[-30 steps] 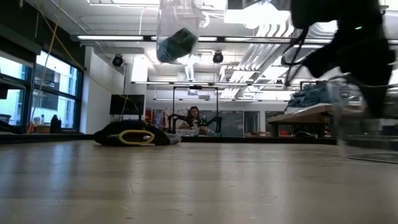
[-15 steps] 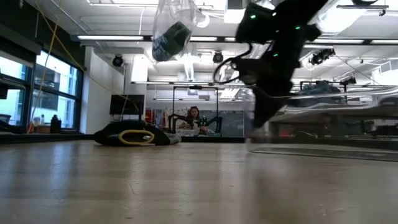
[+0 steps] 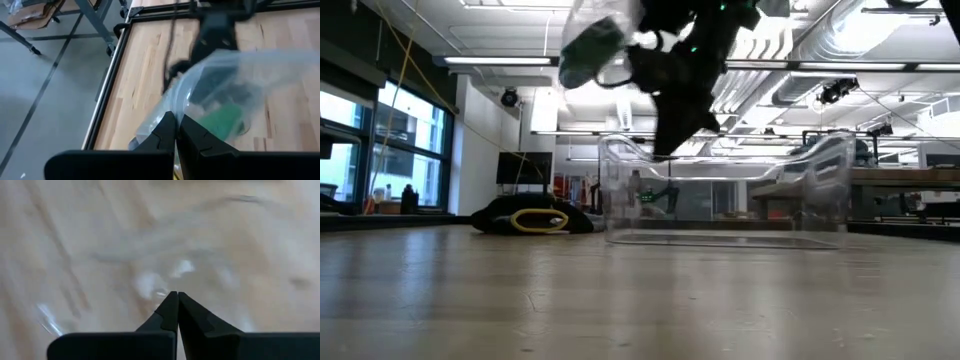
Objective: Roll bandage
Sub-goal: Put the transparent zip bag into the transparent bin
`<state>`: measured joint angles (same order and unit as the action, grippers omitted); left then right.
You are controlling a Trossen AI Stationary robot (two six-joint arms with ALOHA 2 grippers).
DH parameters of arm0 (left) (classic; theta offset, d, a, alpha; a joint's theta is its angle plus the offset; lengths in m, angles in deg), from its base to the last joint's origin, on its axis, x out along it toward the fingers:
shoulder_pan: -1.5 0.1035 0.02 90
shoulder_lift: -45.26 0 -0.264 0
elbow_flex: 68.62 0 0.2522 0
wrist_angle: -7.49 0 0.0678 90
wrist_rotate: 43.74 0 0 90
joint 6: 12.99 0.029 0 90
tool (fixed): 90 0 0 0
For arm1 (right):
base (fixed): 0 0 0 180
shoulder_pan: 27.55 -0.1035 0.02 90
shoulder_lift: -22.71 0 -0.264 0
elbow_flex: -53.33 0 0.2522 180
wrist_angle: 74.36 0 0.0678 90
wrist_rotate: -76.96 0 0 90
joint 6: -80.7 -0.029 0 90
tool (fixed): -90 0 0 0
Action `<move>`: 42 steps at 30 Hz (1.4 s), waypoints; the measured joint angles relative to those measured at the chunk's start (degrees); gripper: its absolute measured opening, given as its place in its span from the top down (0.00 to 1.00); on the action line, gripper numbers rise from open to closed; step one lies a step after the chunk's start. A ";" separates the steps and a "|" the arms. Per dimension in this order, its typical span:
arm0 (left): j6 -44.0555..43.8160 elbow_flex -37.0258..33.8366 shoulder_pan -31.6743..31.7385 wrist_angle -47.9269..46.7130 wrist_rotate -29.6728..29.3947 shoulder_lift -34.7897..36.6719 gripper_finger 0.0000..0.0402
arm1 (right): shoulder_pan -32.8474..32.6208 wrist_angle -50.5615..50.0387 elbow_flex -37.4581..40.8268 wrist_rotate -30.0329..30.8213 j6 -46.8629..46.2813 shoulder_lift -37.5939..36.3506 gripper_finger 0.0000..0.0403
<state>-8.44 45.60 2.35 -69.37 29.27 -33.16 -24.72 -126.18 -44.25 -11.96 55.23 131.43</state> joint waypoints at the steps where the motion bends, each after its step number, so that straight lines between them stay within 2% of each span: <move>1: -0.03 0.03 -0.15 -0.03 -0.01 0.17 1.00 | 0.43 -2.95 -0.94 0.99 2.10 -0.78 1.00; 6: -2.67 0.05 -0.21 0.43 0.02 0.53 1.00 | 3.50 -17.05 -1.54 2.10 7.89 -8.58 1.00; 9: -4.71 -0.85 -0.17 4.01 0.72 0.11 1.00 | 4.92 -25.14 0.40 5.69 7.42 -15.94 1.00; 12: -6.67 -4.17 0.03 11.20 5.62 -1.49 1.00 | 6.16 -28.96 3.31 8.06 2.70 -25.15 1.00; 18: -15.61 -11.05 -0.29 32.10 9.00 -6.05 1.00 | 6.23 -34.15 7.69 11.98 -11.89 -41.56 1.00; 20: -18.27 -12.33 -0.29 35.37 9.02 -7.96 1.00 | 5.59 -35.95 8.38 13.55 -15.40 -45.58 1.00; 23: -20.12 -14.41 -0.53 34.95 8.21 -10.85 1.00 | 4.72 -37.00 9.63 14.31 -18.04 -50.02 1.00; 27: -20.91 -16.53 -1.09 34.10 7.77 -12.77 1.00 | 4.25 -38.13 10.83 13.15 -18.40 -52.87 1.00; 32: -21.10 -18.15 -1.45 34.37 4.54 -13.56 1.00 | 4.25 -41.57 10.96 10.65 -16.57 -52.10 1.00; 36: -23.03 -18.28 -1.57 34.04 4.51 -15.52 1.00 | 4.25 -41.59 10.96 10.63 -14.20 -51.35 1.00; 39: -24.63 -18.32 -2.00 39.30 5.98 -16.68 1.00 | 4.25 -41.58 10.96 10.61 -13.18 -51.23 1.00; 42: -28.56 -18.30 -2.06 48.94 9.44 -17.16 1.00 | 4.25 -41.73 10.96 10.61 -13.07 -51.21 1.00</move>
<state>-37.00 27.30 0.28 -20.43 38.71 -50.32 -20.47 -167.91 -33.29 -1.36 42.16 80.22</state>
